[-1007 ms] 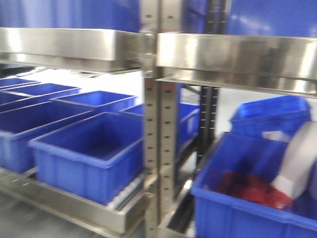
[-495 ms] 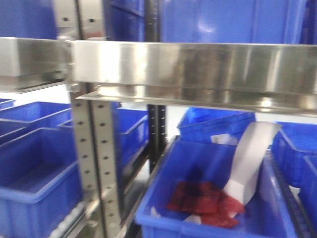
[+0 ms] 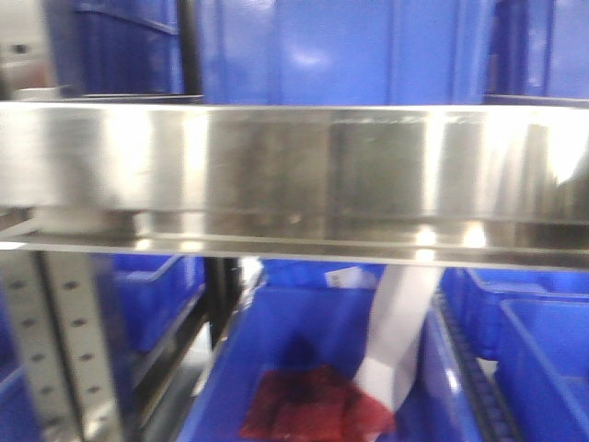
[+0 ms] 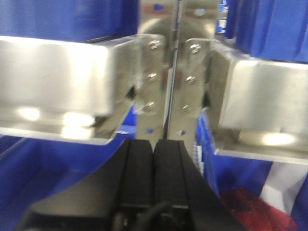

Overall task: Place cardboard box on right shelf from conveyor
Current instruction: 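Drive toward the steel shelf rack with blue bins, box held, then raise the held box above the upper shelf with the right gripper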

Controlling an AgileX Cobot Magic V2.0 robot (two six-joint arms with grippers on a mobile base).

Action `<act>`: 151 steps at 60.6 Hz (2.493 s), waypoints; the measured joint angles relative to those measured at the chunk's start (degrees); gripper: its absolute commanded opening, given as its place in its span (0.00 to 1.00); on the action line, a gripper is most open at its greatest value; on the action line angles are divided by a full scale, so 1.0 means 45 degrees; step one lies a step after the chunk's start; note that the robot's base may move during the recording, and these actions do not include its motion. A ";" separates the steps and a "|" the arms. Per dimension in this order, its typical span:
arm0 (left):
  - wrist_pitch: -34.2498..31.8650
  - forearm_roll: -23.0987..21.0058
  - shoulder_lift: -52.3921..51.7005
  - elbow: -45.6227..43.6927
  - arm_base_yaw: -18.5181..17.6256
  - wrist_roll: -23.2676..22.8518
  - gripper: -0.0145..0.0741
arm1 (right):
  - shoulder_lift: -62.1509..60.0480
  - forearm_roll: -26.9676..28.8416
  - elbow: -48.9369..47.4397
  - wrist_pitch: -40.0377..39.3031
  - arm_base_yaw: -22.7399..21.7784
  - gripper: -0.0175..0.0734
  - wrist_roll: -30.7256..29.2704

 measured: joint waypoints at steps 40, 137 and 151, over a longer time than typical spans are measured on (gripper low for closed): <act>0.0000 0.0000 0.0000 0.0000 0.0000 0.0000 0.03 | 0.0000 0.0000 0.0000 0.0000 0.0000 0.38 0.0000; 0.0000 0.0000 0.0000 0.0000 0.0000 0.0000 0.03 | 0.0767 0.0000 -0.0121 -0.1072 0.0000 0.38 -0.0864; 0.0000 0.0000 0.0000 0.0000 0.0000 0.0000 0.03 | 0.3631 0.0017 -0.1718 -0.1993 0.0520 0.38 -0.4278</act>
